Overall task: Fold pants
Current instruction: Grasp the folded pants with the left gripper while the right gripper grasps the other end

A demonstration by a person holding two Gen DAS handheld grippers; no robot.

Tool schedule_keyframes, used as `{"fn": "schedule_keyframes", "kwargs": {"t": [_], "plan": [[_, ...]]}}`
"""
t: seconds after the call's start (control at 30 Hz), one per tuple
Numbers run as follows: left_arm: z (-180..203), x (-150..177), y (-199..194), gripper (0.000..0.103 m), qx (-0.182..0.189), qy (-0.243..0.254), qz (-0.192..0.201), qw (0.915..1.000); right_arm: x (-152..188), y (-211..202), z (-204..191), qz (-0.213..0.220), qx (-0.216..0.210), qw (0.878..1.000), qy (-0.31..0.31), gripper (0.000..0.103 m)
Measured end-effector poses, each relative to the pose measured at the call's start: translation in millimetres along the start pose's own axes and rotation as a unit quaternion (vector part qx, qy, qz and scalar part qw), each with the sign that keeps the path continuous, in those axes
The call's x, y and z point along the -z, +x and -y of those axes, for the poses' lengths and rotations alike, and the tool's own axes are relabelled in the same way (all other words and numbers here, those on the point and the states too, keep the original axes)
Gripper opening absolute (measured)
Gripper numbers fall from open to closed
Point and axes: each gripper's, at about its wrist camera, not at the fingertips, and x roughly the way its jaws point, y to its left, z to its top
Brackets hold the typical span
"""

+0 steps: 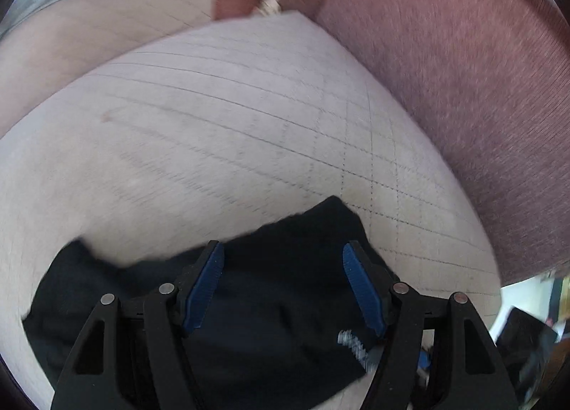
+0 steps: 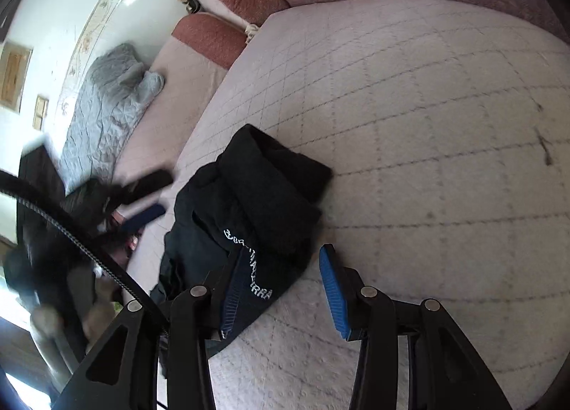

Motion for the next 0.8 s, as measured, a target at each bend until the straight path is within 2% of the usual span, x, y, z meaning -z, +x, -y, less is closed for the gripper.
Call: {"fn": "schedule_keyframes", "kwargs": {"t": [0.07, 0.2, 0.27, 0.3, 0.33, 0.37, 0.4, 0.43, 0.47, 0.5, 0.57, 0.63, 0.7, 0.8], "plan": [[11.1, -9.5, 20.4, 0.069, -0.013, 0.028, -0.019, 0.9994, 0.8, 5.2, -2.2, 0.005, 0.004, 1.000, -0.008, 0.049], [23.0, -17.4, 57.5, 0.069, -0.010, 0.064, -0.074, 0.9951, -4.1, 17.4, -5.0, 0.023, 0.004, 1.000, -0.013, 0.050], [27.7, -17.5, 66.5, 0.071, -0.011, 0.083, -0.087, 0.9927, -7.1, 24.2, -8.9, 0.037, -0.003, 0.999, -0.018, 0.060], [30.6, -17.5, 66.7, 0.071, -0.010, 0.093, -0.083, 0.9922, -7.8, 27.6, -12.8, 0.046, -0.008, 0.999, -0.024, 0.071], [28.2, -17.3, 65.3, 0.067, -0.010, 0.098, -0.082, 0.9918, -7.3, 30.6, -19.1, 0.054, -0.010, 0.998, -0.036, 0.082], [28.2, -17.3, 62.8, 0.051, -0.012, 0.100, -0.078, 0.9919, -6.4, 33.4, -25.1, 0.057, -0.005, 0.997, -0.049, 0.085], [26.7, -17.5, 57.6, 0.047, -0.009, 0.099, -0.071, 0.9925, -5.4, 36.2, -31.0, 0.057, 0.008, 0.996, -0.064, 0.082], [26.0, -18.0, 53.1, 0.039, -0.003, 0.097, -0.066, 0.9931, -4.8, 38.3, -35.3, 0.056, 0.015, 0.996, -0.071, 0.057], [23.5, -17.0, 47.0, 0.034, 0.001, 0.096, -0.060, 0.9936, -6.0, 39.7, -33.0, 0.050, 0.006, 0.997, -0.056, 0.040], [20.3, -14.9, 37.6, 0.033, 0.006, 0.095, -0.050, 0.9942, -8.0, 41.5, -28.2, 0.040, -0.011, 0.998, -0.036, 0.030], [15.6, -11.2, 20.0, 0.031, 0.012, 0.093, -0.032, 0.9951, -12.0, 39.5, -21.8, 0.031, -0.047, 0.998, 0.001, 0.028], [4.3, -3.7, -11.1, 0.031, 0.022, 0.085, -0.004, 0.9961, -12.3, 33.6, -29.7, 0.034, -0.065, 0.997, -0.001, 0.027], [-8.9, -4.4, -31.3, 0.031, 0.037, 0.072, 0.016, 0.9966, -8.4, 23.6, -47.9, 0.043, -0.076, 0.996, -0.030, 0.027], [-43.4, 13.5, -79.3, 0.031, 0.072, 0.036, 0.055, 0.9953, 3.8, 9.0, -79.2, 0.051, -0.100, 0.991, -0.078, 0.027]]}}
